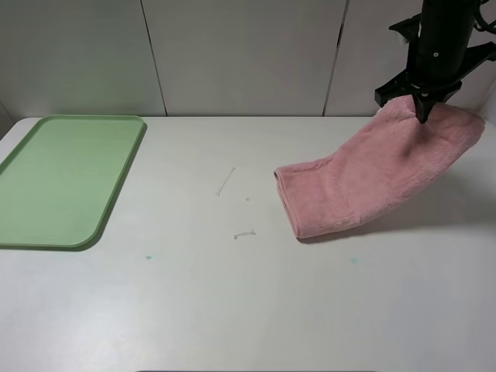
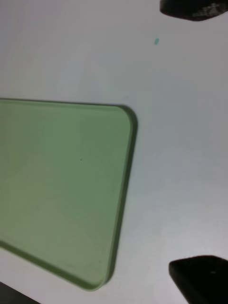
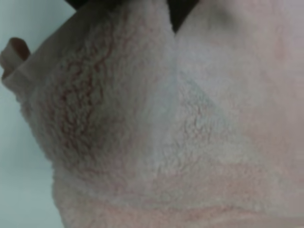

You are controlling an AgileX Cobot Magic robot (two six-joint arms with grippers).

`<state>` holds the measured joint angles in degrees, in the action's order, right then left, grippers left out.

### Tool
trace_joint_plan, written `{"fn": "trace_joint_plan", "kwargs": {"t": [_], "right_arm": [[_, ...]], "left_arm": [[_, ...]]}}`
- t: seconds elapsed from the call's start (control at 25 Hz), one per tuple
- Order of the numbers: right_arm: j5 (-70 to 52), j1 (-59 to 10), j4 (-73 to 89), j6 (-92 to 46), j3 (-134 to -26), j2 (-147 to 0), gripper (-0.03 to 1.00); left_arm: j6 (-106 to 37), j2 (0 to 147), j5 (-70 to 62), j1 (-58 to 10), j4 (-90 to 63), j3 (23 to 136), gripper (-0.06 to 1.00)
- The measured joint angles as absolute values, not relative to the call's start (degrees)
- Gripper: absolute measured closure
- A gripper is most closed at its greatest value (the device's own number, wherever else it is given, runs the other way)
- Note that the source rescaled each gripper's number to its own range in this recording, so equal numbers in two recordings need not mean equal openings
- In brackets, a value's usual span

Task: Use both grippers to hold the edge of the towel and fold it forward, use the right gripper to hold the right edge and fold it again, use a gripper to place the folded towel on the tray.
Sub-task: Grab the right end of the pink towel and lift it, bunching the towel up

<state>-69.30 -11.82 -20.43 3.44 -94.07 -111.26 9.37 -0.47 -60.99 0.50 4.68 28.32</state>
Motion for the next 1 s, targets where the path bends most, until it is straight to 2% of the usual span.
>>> {"fn": "trace_joint_plan", "kwargs": {"t": [0.32,1.0], "right_arm": [[-69.6,-12.3,-14.9,3.3,-94.2,-108.2,0.9],[-69.7,-24.0,-11.1,4.8,-94.2,-110.8,0.9]], "left_arm": [[9.4,-0.5,-61.0,0.5,4.7,28.3,-0.06],[9.4,-0.5,-61.0,0.5,4.7,28.3,-0.06]]}}
